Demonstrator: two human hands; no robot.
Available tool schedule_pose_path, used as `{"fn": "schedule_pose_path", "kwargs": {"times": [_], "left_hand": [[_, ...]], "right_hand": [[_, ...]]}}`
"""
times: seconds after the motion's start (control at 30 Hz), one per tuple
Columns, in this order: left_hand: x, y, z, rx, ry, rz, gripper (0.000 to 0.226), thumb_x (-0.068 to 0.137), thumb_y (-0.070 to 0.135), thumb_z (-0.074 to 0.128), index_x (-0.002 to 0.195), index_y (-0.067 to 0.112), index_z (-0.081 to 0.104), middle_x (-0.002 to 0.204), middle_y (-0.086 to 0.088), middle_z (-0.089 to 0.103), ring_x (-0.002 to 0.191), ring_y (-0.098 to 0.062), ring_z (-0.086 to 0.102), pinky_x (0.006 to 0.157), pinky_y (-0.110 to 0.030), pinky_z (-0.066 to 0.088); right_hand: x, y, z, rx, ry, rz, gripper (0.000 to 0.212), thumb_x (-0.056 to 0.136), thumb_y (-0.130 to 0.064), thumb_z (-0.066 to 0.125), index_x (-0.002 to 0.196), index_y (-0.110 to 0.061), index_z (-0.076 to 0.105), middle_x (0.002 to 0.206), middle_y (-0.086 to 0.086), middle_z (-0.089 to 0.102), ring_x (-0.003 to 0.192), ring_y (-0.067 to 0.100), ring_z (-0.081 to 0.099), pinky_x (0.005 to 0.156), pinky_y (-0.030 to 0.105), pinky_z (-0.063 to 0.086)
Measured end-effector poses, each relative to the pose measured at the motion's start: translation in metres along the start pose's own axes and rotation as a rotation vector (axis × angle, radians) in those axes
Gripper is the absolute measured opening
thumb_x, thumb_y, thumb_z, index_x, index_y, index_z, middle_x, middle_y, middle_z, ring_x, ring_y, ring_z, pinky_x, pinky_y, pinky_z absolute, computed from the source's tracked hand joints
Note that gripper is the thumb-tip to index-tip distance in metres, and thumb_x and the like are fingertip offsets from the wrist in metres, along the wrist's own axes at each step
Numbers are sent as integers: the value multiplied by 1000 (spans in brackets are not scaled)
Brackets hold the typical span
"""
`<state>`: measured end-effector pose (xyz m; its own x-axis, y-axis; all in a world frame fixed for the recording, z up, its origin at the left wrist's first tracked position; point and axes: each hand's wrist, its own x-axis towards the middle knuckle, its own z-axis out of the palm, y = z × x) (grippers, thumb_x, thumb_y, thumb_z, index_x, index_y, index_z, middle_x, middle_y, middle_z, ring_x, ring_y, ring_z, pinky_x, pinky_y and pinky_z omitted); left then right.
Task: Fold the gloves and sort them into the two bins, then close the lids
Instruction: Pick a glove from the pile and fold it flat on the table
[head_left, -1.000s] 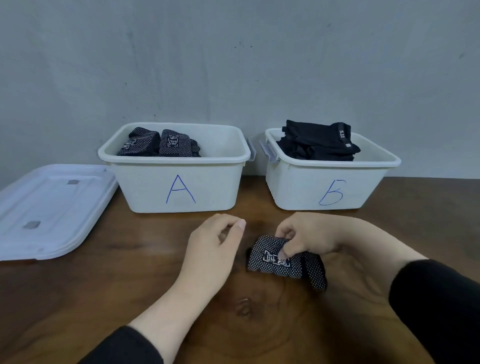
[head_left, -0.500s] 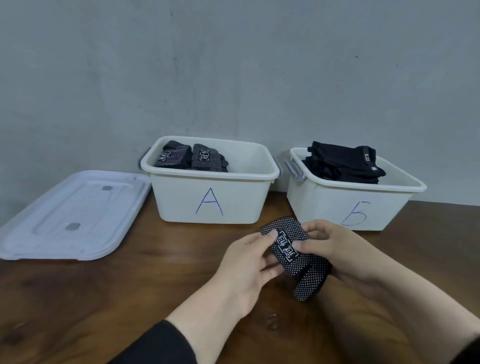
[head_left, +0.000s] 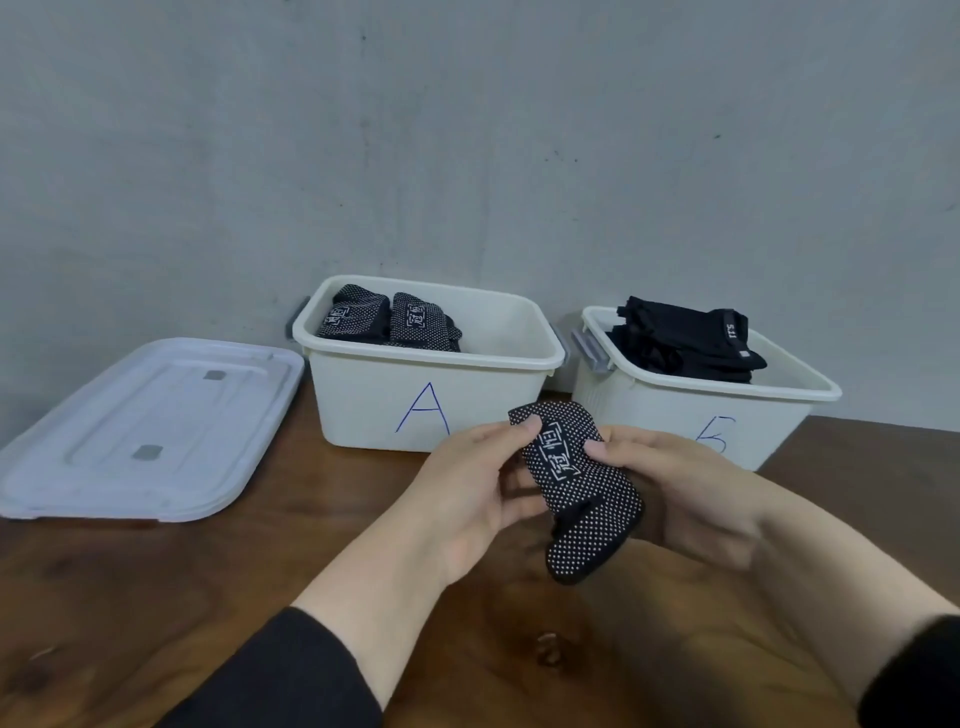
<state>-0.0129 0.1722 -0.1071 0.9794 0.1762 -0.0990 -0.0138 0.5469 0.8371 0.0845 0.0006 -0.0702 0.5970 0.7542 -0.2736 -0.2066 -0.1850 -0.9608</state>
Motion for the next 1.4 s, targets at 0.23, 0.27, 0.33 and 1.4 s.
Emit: {"fn": "schedule_pose_path", "kwargs": {"times": [0.23,0.27,0.33,1.4], "left_hand": [[-5,19,-5,132,77,84,28,98,27,63,107,2,71,85,-3,73,64,-8,65,74,-33,56],[-6,23,-5,156,113,92,29,98,31,64,104,4,72,87,-5,73,66,-10,66,72,-32,57],[-9,32,-7,280,237,169,33,95,40,65,98,8,74,92,-9,74,68,-15,67,66,-34,59],[11,106,-137,1328,786,737,33,88,37,73,117,22,73,127,-2,62,122,-24,53,99,-41,40]], "right_hand": [[10,-9,18,25,31,-21,49,92,-19,63,134,5,55,132,24,63,107,30,64,85,34,53],[10,-14,21,24,35,-28,47,92,-18,63,132,5,57,130,24,65,104,28,66,83,33,55],[9,-25,23,28,46,-54,41,92,-15,61,128,5,61,123,22,70,95,24,71,77,29,59],[203,-104,93,-1429,145,-627,40,99,-41,61,136,-25,62,143,-8,57,132,13,50,104,16,30]]}}
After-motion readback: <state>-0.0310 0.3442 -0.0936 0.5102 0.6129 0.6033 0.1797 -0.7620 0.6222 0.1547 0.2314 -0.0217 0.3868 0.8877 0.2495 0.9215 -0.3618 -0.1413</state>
